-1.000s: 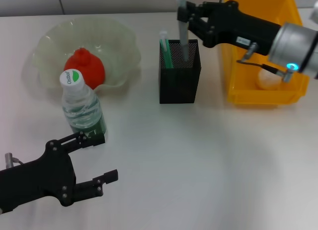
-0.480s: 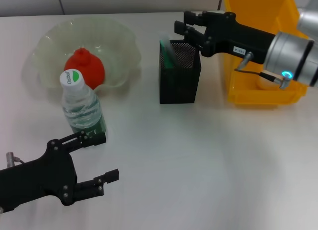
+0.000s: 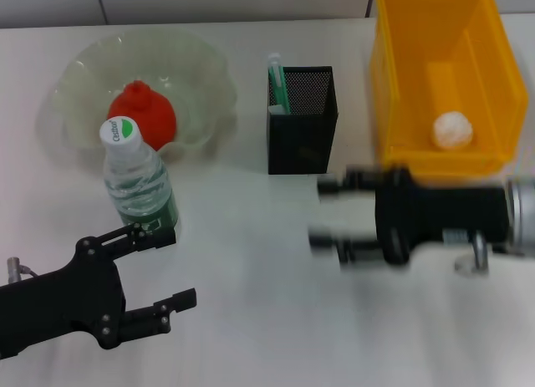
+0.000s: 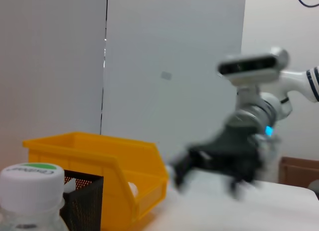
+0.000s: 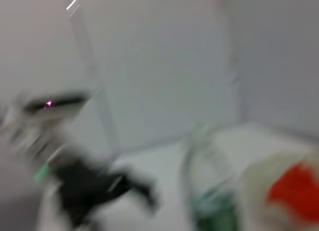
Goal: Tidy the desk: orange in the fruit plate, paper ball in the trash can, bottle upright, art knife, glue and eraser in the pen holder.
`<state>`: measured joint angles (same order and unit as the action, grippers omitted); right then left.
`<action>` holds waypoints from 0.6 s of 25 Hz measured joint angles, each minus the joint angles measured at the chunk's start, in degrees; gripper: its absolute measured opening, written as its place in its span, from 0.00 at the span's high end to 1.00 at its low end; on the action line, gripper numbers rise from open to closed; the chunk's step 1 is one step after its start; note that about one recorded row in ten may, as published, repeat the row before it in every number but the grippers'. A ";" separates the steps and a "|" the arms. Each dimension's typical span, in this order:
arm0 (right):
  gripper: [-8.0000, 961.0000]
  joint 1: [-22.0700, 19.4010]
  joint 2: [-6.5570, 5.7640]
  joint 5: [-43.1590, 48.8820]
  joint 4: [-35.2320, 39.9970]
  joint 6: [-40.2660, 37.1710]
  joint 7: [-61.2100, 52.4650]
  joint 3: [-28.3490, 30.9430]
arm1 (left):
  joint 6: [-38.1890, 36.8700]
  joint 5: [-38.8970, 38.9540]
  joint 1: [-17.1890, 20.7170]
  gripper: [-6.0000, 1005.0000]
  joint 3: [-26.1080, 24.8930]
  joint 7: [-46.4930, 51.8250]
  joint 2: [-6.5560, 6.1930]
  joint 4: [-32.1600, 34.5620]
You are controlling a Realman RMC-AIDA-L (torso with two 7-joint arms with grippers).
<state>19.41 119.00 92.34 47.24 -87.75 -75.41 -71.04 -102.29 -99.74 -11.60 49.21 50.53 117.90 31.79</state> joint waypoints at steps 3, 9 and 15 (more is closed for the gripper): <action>0.37 -1.52 0.45 2.62 -0.98 -3.25 4.27 0.17 | -0.03 -0.02 0.00 0.22 0.00 0.01 -0.20 0.02; 0.22 -1.14 0.58 2.38 -4.48 -4.23 6.74 0.25 | -0.10 -0.03 -0.08 0.22 0.09 0.01 -0.27 0.03; 0.12 -1.05 0.47 -0.62 -6.55 -4.33 9.48 0.24 | -0.19 -0.07 -0.09 0.23 0.09 0.01 -0.30 -0.30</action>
<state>18.35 119.47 91.72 40.69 -92.08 -65.93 -70.80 -102.48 -99.80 -11.69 49.31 50.54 117.60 31.49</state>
